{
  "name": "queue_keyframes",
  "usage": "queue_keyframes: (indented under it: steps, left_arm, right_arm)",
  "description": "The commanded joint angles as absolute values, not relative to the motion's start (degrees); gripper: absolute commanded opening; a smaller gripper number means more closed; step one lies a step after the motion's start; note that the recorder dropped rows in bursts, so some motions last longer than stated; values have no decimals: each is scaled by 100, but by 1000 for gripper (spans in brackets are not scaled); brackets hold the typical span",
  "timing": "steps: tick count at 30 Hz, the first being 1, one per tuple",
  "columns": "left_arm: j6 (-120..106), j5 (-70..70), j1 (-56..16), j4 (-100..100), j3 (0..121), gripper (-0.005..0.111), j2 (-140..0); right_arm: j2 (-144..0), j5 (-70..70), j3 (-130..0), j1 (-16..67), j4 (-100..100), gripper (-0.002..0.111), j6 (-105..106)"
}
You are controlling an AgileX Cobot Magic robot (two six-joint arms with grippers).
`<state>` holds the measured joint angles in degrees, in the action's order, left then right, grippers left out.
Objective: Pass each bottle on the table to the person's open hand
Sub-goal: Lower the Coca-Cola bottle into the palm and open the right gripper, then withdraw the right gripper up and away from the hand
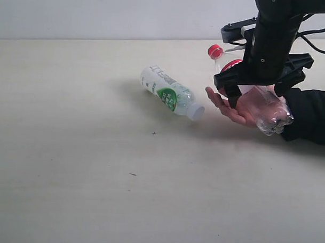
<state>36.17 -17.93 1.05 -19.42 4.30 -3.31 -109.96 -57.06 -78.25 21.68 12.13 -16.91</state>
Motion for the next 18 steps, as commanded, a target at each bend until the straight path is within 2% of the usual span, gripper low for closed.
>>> queue_keyframes:
  steps: [1, 9, 18]
  left_arm:
    - [3625, -1788, 119, -1925, 402, 0, -305]
    - [3625, -1788, 119, -1925, 402, 0, -305]
    - [3625, -1788, 119, -1925, 402, 0, -305]
  right_arm:
    - [-10992, -5721, -7818, 2133, 1281, 88, -1659]
    - [-10852, -5823, -8090, 2133, 1182, 88, -1515]
    - [-9952, -5882, -8431, 2133, 1002, 88, -1495]
